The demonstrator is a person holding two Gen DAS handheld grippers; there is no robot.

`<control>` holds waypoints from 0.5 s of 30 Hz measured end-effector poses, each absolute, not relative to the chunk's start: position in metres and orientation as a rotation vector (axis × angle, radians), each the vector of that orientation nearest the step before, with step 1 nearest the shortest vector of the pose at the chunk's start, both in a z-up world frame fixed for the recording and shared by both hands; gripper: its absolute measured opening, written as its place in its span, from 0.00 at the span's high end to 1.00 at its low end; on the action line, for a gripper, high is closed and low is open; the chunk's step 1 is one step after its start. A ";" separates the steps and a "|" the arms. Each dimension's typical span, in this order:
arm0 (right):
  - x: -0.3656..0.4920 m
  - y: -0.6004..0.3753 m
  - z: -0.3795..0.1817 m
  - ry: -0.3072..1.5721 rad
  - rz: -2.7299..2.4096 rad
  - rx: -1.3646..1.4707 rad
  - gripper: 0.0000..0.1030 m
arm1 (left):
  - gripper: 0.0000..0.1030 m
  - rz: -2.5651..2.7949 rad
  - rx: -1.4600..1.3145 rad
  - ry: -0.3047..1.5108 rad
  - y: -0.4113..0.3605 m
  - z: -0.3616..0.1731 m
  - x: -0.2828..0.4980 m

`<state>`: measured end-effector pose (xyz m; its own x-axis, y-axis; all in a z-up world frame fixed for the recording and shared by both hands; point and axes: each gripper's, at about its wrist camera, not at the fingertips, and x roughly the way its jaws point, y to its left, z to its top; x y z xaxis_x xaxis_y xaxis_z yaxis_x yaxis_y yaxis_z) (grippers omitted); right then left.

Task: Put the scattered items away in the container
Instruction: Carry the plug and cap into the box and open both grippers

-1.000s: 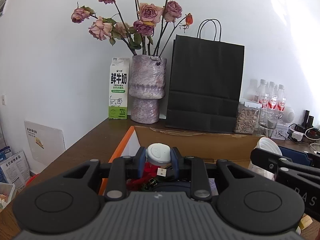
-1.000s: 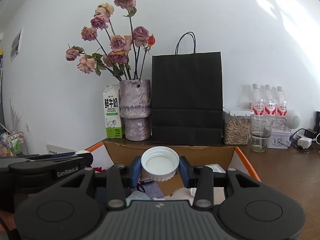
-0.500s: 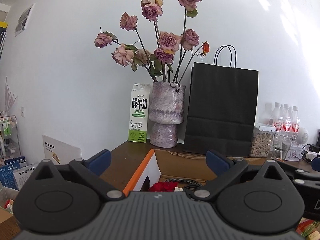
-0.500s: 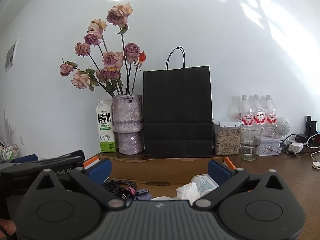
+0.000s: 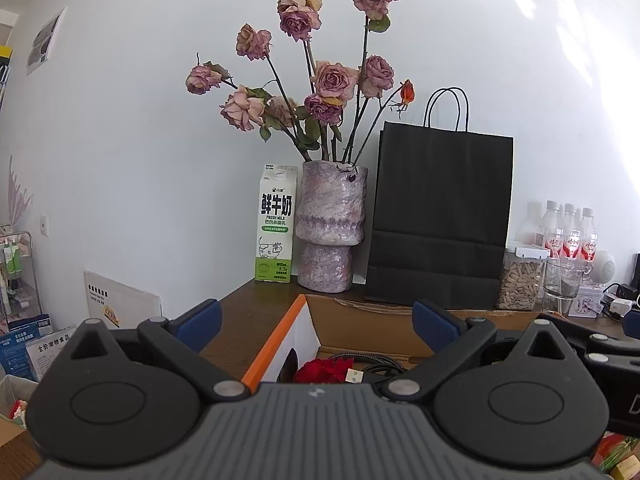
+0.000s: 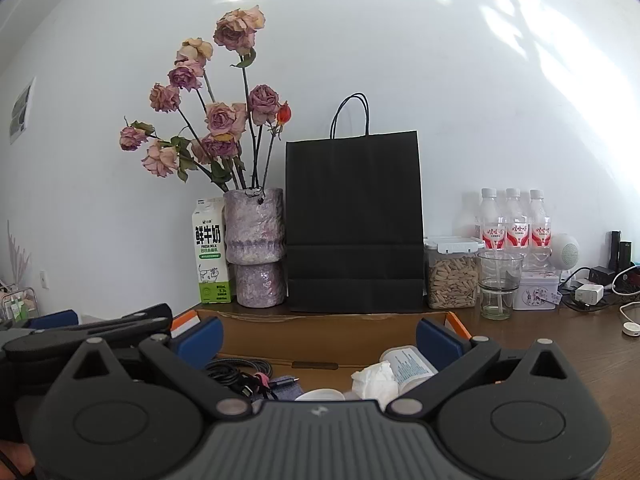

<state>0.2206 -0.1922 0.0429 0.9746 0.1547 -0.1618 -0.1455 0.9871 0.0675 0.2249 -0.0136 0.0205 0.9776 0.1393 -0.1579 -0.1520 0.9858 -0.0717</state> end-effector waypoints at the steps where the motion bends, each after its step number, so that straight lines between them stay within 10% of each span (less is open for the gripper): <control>1: 0.221 -0.192 0.043 0.167 0.152 0.056 0.00 | 0.00 0.146 -0.083 0.153 -0.014 0.020 0.224; 15: 0.217 -0.193 0.041 0.164 0.154 0.056 0.00 | 0.00 0.133 -0.084 0.158 -0.014 0.020 0.220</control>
<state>0.2167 -0.1927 0.0409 0.9748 0.1569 -0.1588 -0.1478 0.9867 0.0677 0.2204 -0.0144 0.0203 0.9787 0.1255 -0.1624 -0.1387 0.9877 -0.0726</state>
